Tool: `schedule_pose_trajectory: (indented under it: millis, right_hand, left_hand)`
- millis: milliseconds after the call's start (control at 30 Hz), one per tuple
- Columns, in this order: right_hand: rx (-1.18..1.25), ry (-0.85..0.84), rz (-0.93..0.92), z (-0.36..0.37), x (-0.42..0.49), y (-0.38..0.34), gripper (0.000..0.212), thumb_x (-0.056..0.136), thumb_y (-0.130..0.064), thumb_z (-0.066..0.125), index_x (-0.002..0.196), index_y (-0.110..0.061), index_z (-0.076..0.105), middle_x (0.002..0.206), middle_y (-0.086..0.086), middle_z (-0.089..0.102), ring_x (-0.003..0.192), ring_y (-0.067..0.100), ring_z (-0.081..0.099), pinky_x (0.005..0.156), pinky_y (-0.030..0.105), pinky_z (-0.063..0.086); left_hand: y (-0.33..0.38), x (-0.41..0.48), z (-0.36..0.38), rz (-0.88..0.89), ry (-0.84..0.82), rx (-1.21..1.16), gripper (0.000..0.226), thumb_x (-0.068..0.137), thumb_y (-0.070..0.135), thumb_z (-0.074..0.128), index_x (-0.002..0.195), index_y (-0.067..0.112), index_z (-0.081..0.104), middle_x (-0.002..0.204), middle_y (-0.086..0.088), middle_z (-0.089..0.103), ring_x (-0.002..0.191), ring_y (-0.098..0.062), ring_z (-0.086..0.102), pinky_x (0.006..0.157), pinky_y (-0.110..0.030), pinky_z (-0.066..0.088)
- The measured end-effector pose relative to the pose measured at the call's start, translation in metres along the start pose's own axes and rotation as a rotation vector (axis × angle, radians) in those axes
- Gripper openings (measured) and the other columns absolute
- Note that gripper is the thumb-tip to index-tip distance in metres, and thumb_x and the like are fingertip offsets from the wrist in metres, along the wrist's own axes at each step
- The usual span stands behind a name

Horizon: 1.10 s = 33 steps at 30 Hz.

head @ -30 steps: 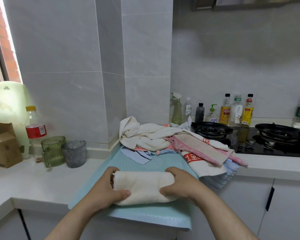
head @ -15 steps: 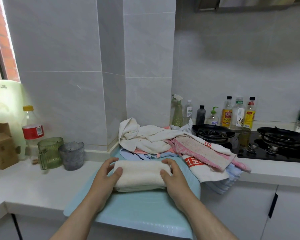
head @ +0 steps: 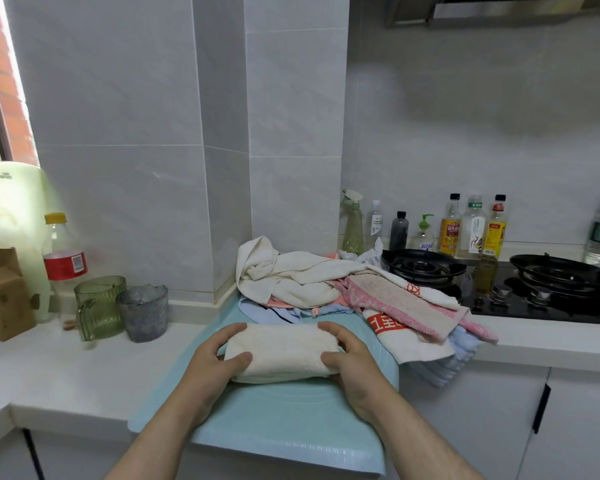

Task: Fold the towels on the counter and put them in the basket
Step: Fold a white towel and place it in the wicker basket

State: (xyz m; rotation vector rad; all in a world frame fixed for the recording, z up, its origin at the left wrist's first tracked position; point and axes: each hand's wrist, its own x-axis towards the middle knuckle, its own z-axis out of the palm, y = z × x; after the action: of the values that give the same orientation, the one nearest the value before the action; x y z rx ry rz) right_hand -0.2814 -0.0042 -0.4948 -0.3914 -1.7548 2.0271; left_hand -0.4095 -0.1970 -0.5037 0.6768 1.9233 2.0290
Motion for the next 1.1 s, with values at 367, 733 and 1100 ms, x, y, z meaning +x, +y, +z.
schedule_pose_trajectory:
  millis: [367, 733, 1100]
  right_hand:
    - [0.085, 0.033, -0.019, -0.003, 0.002, 0.004, 0.052, 0.082, 0.014, 0.055, 0.112, -0.027, 0.066, 0.128, 0.007, 0.055, 0.114, 0.029, 0.058, 0.097, 0.046, 0.051]
    - [0.159, 0.045, -0.006, -0.009, 0.007, 0.005, 0.050, 0.087, 0.014, 0.051, 0.116, -0.024, 0.062, 0.123, 0.007, 0.059, 0.108, 0.029, 0.061, 0.089, 0.045, 0.055]
    - [0.000, -0.013, -0.026, -0.020, 0.016, 0.021, 0.057, 0.078, 0.002, 0.061, 0.114, -0.041, 0.068, 0.130, -0.010, 0.061, 0.122, 0.014, 0.056, 0.109, 0.045, 0.042]
  left_hand:
    - [0.000, 0.003, -0.004, -0.065, 0.006, -0.159, 0.051, 0.081, -0.010, 0.067, 0.113, 0.031, 0.065, 0.119, -0.017, 0.063, 0.107, -0.033, 0.063, 0.094, -0.045, 0.052]
    - [0.004, -0.002, 0.001, -0.022, 0.027, -0.112, 0.050, 0.084, -0.004, 0.067, 0.118, 0.033, 0.064, 0.122, -0.005, 0.063, 0.106, -0.023, 0.064, 0.085, -0.042, 0.055]
    - [-0.002, 0.001, -0.003, -0.021, 0.019, 0.107, 0.063, 0.080, -0.003, 0.071, 0.114, 0.050, 0.063, 0.114, 0.014, 0.069, 0.101, -0.010, 0.066, 0.083, -0.027, 0.052]
